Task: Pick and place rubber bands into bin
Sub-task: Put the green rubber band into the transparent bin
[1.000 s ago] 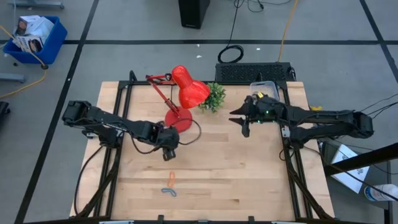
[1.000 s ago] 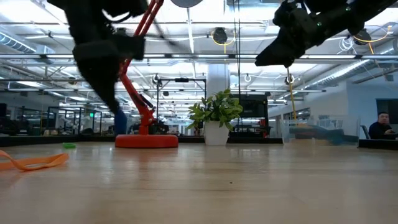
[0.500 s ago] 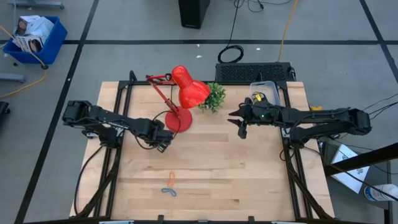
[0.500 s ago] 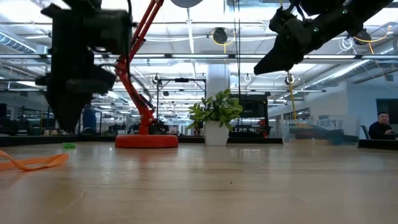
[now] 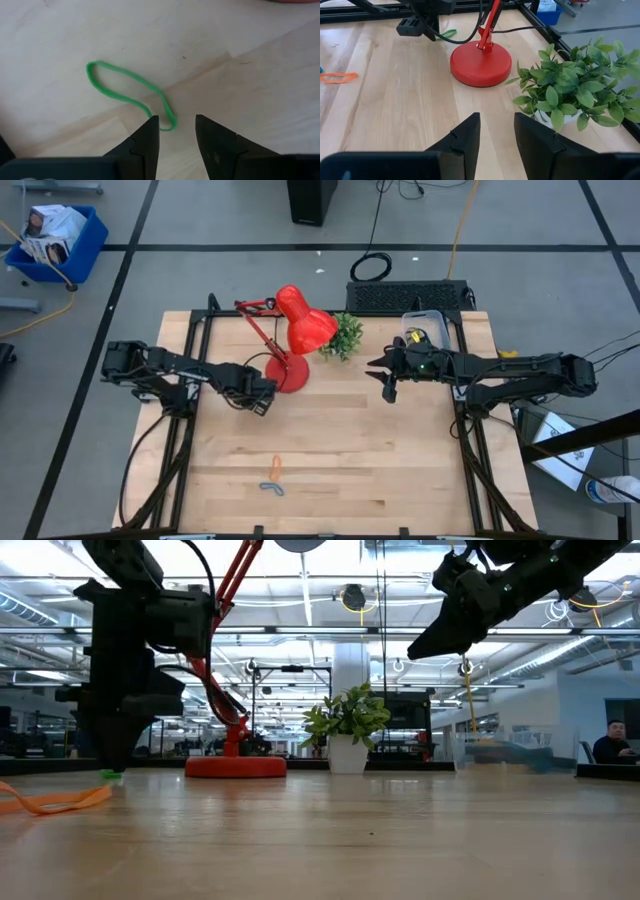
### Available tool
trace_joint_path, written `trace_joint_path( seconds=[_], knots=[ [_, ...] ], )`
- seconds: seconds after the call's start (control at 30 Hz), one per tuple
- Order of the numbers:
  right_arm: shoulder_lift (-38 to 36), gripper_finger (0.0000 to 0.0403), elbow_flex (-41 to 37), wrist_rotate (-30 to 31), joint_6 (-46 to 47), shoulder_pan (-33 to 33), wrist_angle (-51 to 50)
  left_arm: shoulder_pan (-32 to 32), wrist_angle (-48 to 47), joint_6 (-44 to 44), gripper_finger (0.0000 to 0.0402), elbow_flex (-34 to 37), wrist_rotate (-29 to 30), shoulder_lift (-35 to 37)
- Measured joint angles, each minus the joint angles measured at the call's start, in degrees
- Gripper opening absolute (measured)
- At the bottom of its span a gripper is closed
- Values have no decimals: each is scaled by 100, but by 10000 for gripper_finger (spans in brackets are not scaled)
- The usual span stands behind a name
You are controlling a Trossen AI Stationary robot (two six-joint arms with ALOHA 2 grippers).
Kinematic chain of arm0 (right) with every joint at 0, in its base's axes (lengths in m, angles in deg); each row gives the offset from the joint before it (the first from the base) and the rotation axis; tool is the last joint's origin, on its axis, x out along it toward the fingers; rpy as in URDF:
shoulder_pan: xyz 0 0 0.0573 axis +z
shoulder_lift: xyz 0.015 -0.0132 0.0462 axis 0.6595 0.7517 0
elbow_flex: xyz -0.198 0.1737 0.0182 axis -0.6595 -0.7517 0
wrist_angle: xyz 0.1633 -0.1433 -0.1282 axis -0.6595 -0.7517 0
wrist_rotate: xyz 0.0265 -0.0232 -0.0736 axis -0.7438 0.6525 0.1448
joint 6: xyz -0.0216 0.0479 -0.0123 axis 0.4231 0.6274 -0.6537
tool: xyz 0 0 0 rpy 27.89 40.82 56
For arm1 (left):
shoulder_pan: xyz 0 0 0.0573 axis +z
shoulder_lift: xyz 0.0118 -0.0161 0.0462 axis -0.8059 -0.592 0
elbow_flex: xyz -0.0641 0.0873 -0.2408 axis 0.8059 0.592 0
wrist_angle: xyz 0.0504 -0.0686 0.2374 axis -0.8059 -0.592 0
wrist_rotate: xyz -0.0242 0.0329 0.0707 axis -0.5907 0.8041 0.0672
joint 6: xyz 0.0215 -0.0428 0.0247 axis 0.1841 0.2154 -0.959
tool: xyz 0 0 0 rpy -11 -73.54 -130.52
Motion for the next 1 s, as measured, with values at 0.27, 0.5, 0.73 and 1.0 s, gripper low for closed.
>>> trace_joint_path(
  seconds=[0.27, 0.5, 0.73, 1.0],
  knots=[
    [0, 113, 0, 1, -2, 0, 0, 116, -60, 139, 131, 0, 0, 0],
    [0, 109, 0, 2, -2, 0, -2, 202, 24, 386, 131, 262, -84, 12],
    [2, 105, 0, 2, -2, 0, -4, 338, 226, 401, 131, 473, -195, 28],
    [2, 104, 0, 2, -2, 0, 0, 576, 541, -161, 131, 498, -298, 24]
  ],
)
